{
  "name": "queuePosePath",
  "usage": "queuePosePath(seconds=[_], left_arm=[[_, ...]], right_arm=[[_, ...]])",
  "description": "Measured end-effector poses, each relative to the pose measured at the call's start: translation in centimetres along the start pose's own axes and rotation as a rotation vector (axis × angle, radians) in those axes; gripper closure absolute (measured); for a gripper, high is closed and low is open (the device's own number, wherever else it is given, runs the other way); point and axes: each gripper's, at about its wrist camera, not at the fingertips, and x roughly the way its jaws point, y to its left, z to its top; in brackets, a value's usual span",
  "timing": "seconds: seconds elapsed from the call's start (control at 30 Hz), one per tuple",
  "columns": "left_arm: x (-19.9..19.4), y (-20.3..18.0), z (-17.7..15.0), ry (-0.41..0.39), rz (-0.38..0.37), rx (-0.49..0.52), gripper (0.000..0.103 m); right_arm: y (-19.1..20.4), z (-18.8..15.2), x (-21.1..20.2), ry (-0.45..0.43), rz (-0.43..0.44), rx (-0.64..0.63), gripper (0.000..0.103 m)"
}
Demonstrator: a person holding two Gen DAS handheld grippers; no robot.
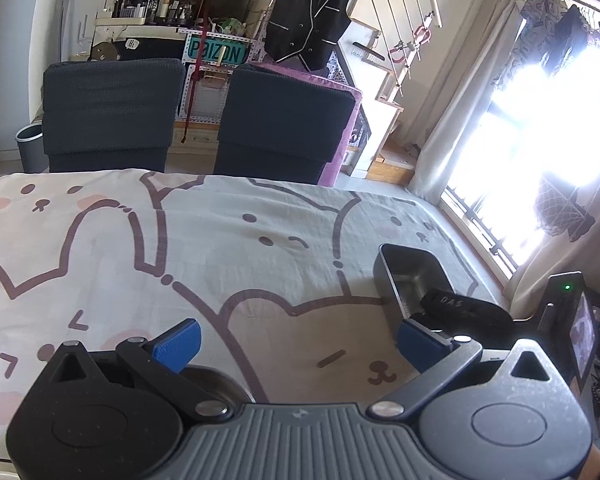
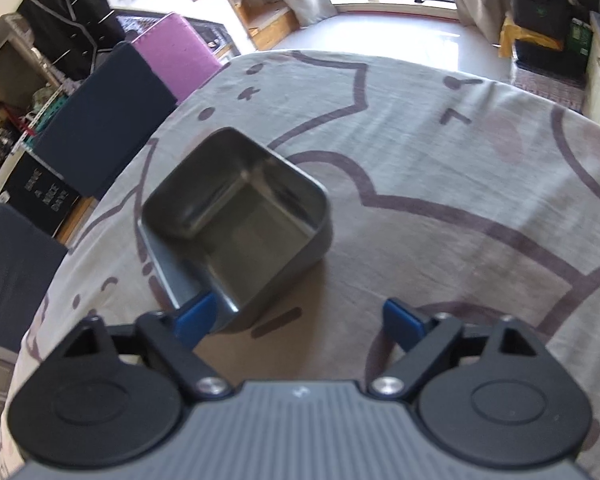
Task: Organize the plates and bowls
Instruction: 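Lift the small steel box with both tools and carry it to the tray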
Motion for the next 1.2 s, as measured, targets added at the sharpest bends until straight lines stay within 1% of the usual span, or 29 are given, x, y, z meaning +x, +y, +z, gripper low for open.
queuePosePath(seconds=[0.03, 0.1, 0.13, 0.2, 0.23, 0.3, 0.47, 0.5, 0.57, 0.6, 0.67, 0.7, 0.77, 0.8, 0.87, 0.9, 1.07, 1.1, 1.17, 1.2], left_arm=[[0.0, -0.1, 0.0, -0.002, -0.002, 0.0, 0.0], [0.1, -0.3, 0.1, -0.007, -0.006, 0.002, 0.0], [0.2, -0.4, 0.1, -0.01, -0.006, 0.004, 0.0], [0.3, -0.4, 0.2, -0.013, -0.005, 0.005, 0.0], [0.4, -0.4, 0.2, -0.013, -0.004, 0.001, 0.0], [0.5, -0.4, 0.2, -0.01, -0.004, -0.008, 0.0], [0.9, -0.7, 0.0, 0.002, -0.019, -0.021, 0.001], [1.1, -0.8, 0.0, 0.008, -0.029, -0.026, 0.002], [1.6, -1.1, -0.1, 0.016, -0.046, -0.029, 0.01], [1.8, -1.4, -0.2, 0.024, -0.054, -0.023, 0.012], [2.5, -1.8, -0.3, 0.035, -0.064, -0.01, 0.02], [2.8, -2.0, -0.3, 0.04, -0.064, -0.003, 0.022], [3.4, -2.2, -0.4, 0.051, -0.063, 0.008, 0.031], [3.8, -2.2, -0.4, 0.059, -0.063, 0.01, 0.033], [4.5, -2.1, -0.7, 0.083, -0.058, 0.005, 0.042], [4.8, -2.0, -0.9, 0.098, -0.06, 0.001, 0.044], [6.4, -1.9, -1.7, 0.18, -0.081, -0.034, 0.063], [6.6, -2.0, -1.9, 0.19, -0.08, -0.033, 0.065], [7.0, -2.3, -2.1, 0.202, -0.078, -0.021, 0.074], [7.3, -2.5, -2.2, 0.21, -0.076, -0.017, 0.076]], right_arm=[[0.1, 0.1, -0.1, 0.003, 0.011, -0.018, 0.021], [0.3, 0.1, -0.1, 0.008, 0.033, -0.073, 0.039], [0.4, 0.2, -0.2, 0.015, 0.037, -0.097, 0.044], [0.4, 0.3, -0.1, 0.031, 0.043, -0.137, 0.064], [0.3, 0.4, -0.2, 0.034, 0.048, -0.151, 0.067], [0.2, 0.6, -0.5, 0.033, 0.055, -0.191, 0.08], [-0.6, 1.3, -1.5, 0.028, 0.05, -0.285, 0.095], [-0.8, 1.5, -1.6, 0.03, 0.049, -0.299, 0.097], [-1.3, 1.8, -1.8, 0.037, 0.06, -0.326, 0.1], [-1.3, 1.9, -1.9, 0.046, 0.069, -0.354, 0.1], [-1.2, 1.8, -2.2, 0.056, 0.077, -0.417, 0.1], [-1.2, 1.8, -2.3, 0.06, 0.086, -0.452, 0.1], [-1.3, 1.6, -2.5, 0.078, 0.113, -0.514, 0.1], [-1.2, 1.4, -2.7, 0.088, 0.124, -0.541, 0.1], [-1.1, 1.1, -3.0, 0.115, 0.15, -0.589, 0.1], [-1.2, 1.0, -3.1, 0.133, 0.167, -0.609, 0.1], [-1.3, 0.4, -3.5, 0.174, 0.202, -0.657, 0.1], [-1.3, 0.3, -3.6, 0.179, 0.203, -0.66, 0.1], [-1.3, 0.2, -3.6, 0.184, 0.204, -0.663, 0.1], [-1.3, 0.1, -3.7, 0.186, 0.206, -0.667, 0.1]])
